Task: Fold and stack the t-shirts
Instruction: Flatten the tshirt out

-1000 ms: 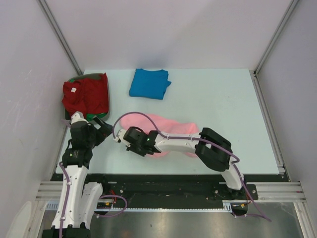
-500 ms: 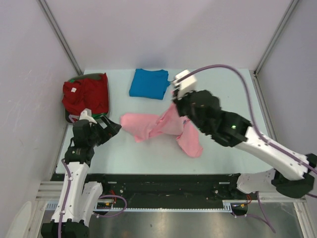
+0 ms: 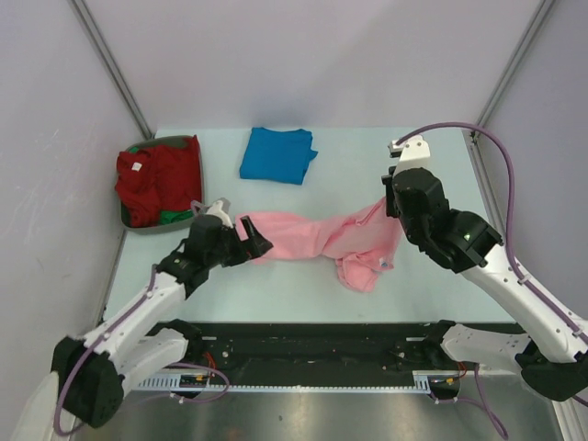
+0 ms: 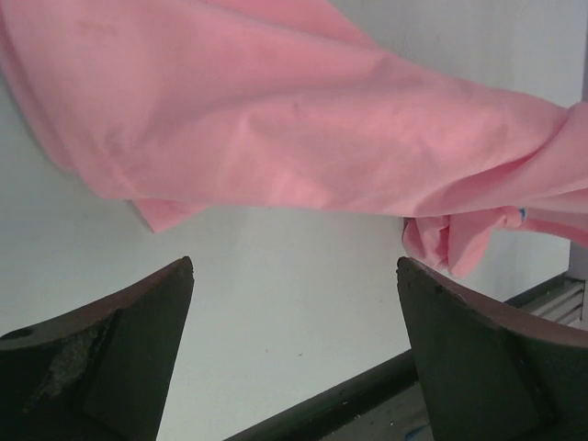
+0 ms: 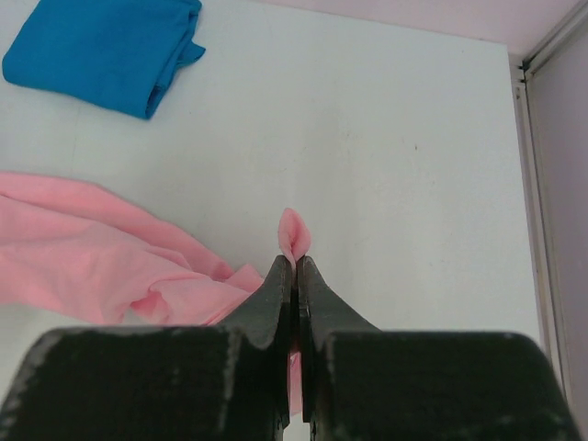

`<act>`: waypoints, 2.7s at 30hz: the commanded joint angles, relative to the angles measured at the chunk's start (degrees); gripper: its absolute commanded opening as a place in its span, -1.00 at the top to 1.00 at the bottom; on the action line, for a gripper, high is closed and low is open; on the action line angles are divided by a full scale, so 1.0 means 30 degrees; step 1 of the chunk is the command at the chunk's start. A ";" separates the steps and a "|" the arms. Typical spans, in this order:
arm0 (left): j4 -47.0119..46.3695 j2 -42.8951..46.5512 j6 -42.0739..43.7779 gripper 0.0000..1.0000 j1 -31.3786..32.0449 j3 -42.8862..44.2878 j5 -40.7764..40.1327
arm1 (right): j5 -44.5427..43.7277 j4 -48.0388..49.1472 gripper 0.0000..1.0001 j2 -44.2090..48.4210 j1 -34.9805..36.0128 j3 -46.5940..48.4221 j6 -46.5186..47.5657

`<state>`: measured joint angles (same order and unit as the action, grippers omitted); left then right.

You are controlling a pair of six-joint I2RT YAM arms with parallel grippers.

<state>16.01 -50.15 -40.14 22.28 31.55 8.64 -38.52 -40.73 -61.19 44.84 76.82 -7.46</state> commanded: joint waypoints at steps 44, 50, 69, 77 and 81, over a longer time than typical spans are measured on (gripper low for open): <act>0.3127 -1.1033 0.0279 1.00 1.0121 1.0780 -1.3756 | 0.3232 0.1477 1.00 0.3520 -0.2818 -0.1436 -0.1057; 0.4973 -0.4854 0.1687 1.00 1.0707 1.1952 -1.2172 | 0.2880 0.2062 1.00 0.4984 -0.2788 -0.1377 -0.0969; -0.0228 -0.7618 0.1517 1.00 0.9682 0.6070 -0.7014 | 0.2764 0.0891 1.00 0.1945 -0.2876 -0.0847 -0.1496; -0.2205 -0.9592 0.0635 1.00 0.6578 0.4919 -0.5807 | 0.3817 0.1768 1.00 -0.1076 -0.5218 -0.2284 -0.2931; -0.0477 -0.8540 0.0988 0.99 0.6634 0.6152 -0.6837 | 0.3525 0.2297 1.00 -0.1897 -0.5571 -0.2548 -0.3079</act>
<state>14.72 -79.92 -36.99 41.95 45.52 -10.55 -27.53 -37.10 -66.30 28.91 68.99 -14.94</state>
